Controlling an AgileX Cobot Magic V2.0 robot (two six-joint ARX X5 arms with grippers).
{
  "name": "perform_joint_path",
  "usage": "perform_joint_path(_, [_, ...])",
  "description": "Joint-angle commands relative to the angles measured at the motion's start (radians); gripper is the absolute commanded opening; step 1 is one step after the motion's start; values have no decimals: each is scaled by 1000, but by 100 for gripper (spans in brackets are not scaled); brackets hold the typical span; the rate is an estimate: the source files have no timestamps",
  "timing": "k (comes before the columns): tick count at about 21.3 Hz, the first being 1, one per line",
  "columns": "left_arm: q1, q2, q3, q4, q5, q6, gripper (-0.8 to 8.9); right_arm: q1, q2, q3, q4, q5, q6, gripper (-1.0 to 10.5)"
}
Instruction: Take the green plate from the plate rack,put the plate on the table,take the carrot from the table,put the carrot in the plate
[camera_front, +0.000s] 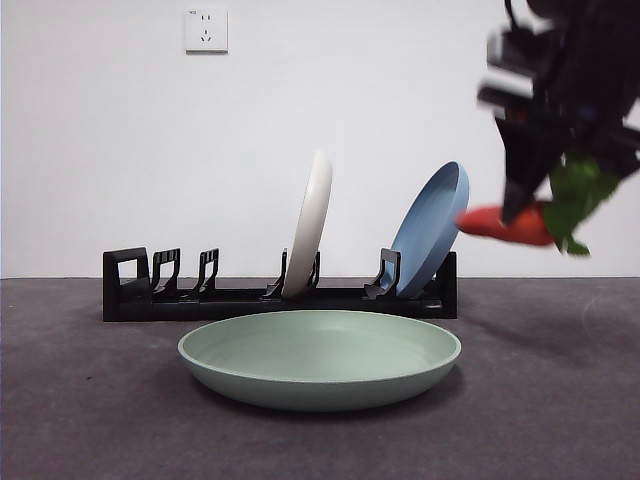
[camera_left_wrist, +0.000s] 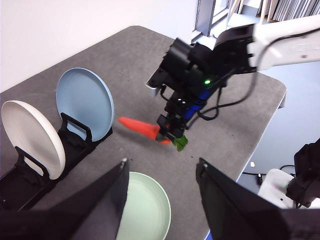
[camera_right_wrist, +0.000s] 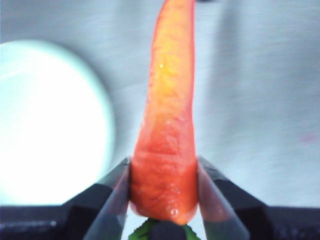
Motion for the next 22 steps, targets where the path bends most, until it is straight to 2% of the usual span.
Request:
perform_joint_path(1, [-2,-2,-3,4,-2,-3,229,71,-45,0,2,-43,27,-16])
perform_joint_path(6, [-2,-2,-3,-7,-1,-3,229,276,16,-1,94,-39,63,-16])
perform_joint_path(9, [-2,-2,-3,-10,-1,-3,229,355,114,-2,149,-34,78,-16])
perform_joint_path(15, [-2,-2,-3,-11,-2,-3,229,383,301,-1,195,-32,74,-16])
perform_joint_path(18, [-2,-2,-3,-13,-2,-4,229,383,327,-2,195,-32,73,-5])
perform_joint_path(20, [-2,-2,-3,-13,-2,-4,229,383,327,-1,206,-32,74,68])
perform_joint_path(22, [-2,-2,-3,-14,-2,-4,229,383,327,-1,208,-32,74,203])
